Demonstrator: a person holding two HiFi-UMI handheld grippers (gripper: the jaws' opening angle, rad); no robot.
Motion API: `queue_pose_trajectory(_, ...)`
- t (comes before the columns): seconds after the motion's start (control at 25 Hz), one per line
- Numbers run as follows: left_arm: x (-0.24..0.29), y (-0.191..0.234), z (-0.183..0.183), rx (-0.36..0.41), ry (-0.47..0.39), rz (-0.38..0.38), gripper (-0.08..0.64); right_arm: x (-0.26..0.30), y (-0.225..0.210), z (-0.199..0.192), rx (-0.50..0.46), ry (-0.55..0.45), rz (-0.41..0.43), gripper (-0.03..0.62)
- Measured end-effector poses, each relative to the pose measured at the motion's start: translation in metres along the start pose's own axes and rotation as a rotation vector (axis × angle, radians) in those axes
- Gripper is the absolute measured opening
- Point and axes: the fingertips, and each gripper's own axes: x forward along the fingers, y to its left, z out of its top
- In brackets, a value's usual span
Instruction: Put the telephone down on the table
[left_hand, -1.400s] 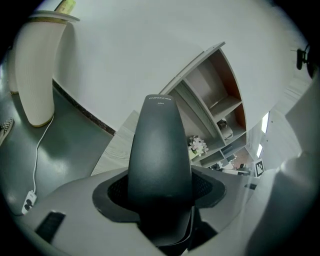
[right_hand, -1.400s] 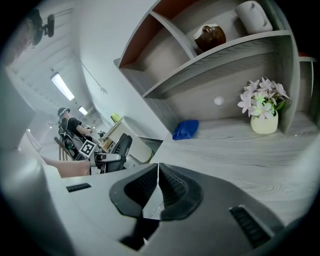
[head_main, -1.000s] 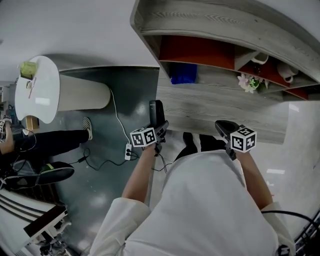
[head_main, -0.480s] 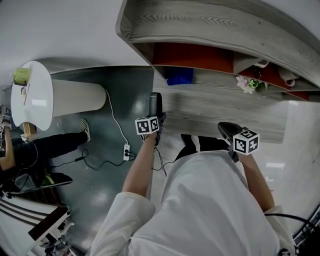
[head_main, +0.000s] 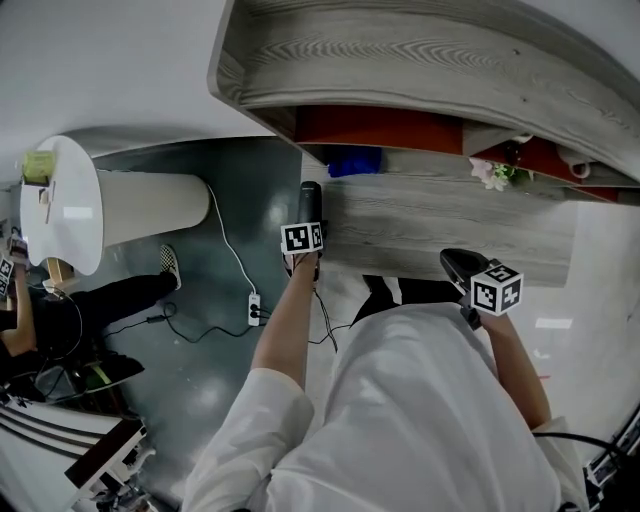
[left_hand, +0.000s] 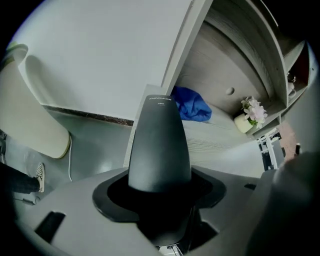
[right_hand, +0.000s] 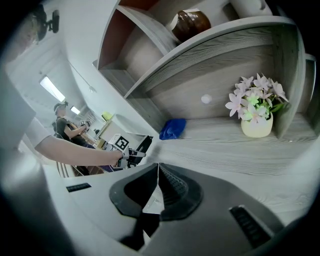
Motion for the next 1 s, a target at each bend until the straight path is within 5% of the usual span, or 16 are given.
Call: queue_pose_trajectory(1.0,0.032,0.018,0.004,0.124,0.095,0.164,0.299,0.0,-0.019,0.007,0.015,0.041,-0.024,0.02)
